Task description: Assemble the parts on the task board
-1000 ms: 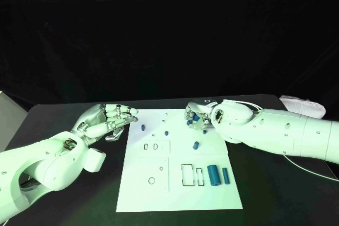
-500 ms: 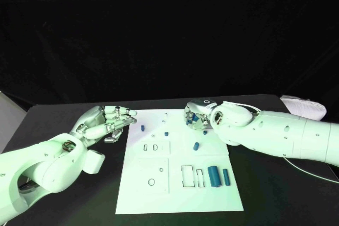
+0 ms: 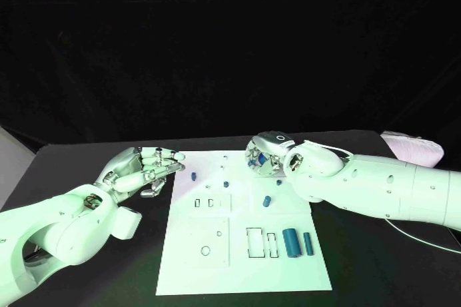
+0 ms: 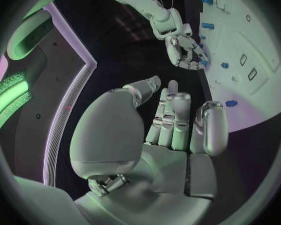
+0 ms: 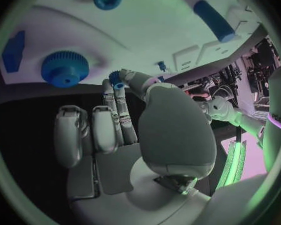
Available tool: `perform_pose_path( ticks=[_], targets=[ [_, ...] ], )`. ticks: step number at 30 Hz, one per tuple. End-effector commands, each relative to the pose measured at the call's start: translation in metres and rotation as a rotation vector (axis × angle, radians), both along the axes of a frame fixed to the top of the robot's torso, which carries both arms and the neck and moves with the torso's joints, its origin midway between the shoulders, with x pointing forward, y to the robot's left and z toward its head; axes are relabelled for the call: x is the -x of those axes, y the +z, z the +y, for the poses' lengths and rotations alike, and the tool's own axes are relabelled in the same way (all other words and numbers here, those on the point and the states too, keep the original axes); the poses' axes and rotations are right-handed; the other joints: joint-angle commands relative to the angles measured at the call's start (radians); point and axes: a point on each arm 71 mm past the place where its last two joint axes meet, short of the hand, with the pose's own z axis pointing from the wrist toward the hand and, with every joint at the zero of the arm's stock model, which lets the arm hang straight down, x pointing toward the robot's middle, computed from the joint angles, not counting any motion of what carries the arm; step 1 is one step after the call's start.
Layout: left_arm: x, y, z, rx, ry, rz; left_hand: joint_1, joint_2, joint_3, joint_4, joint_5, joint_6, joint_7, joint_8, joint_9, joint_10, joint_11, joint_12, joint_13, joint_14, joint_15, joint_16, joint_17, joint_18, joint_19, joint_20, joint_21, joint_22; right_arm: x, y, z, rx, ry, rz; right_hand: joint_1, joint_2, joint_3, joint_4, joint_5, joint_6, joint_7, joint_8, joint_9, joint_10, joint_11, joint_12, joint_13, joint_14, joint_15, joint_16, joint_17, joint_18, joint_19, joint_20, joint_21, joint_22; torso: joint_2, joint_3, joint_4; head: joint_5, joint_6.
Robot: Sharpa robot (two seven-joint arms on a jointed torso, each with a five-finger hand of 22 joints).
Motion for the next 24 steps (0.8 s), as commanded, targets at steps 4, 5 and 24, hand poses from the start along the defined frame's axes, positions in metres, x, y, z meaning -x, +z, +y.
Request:
perform_pose_path(
  ticks=[4,5,24],
  targets=[
    [0.0,0.001,-0.001,0.011,-0.006,0.009,0.0,0.011,0.002,-0.007,-0.006,-0.006,0.0,-0.002,0.002,-0.007,0.001,0.004,0.001,-0.006,0.002,-0.004,-0.001,-0.014,-0.007,0.002,-0.004,-0.001,-0.006,0.006,0.009,-0.031,-0.041,-0.05,0.03,0.04,0.002,-0.009,-0.009,0.001,-0.001,0.006,0.008,0.066,-0.059,-0.001,0.038,0.031,-0.007,0.007,0.0,0.006,0.019,-0.005,0.002,0.016,0.001,-0.003,0.0036,0.001,0.002],
    [0.0,0.001,-0.002,0.011,-0.007,0.009,0.0,0.011,0.002,-0.007,-0.006,-0.006,0.0,-0.002,0.002,-0.007,0.001,0.004,0.001,-0.006,0.002,-0.004,-0.001,-0.014,-0.007,0.002,-0.004,-0.001,-0.007,0.006,0.01,-0.031,-0.043,-0.053,0.029,0.04,0.002,-0.009,-0.01,0.001,-0.001,0.007,0.009,0.066,-0.059,-0.001,0.038,0.031,-0.007,0.007,-0.001,0.006,0.019,-0.005,0.002,0.016,0.003,-0.0029,0.0048,0.001,0.003],
    [-0.001,0.001,-0.004,0.013,-0.012,0.01,0.0,0.011,0.002,-0.007,-0.006,-0.007,0.001,-0.002,0.002,-0.008,0.002,0.004,0.002,-0.007,0.002,-0.004,0.0,-0.014,-0.008,0.002,-0.004,-0.002,-0.02,0.009,0.043,-0.042,-0.025,-0.086,0.028,0.04,0.002,-0.011,-0.014,-0.002,-0.001,0.008,0.013,0.065,-0.058,-0.004,0.04,0.03,-0.007,0.006,-0.003,0.006,0.019,-0.005,0.002,0.016,0.012,-0.0079,0.0233,0.0,0.005]
  ],
)
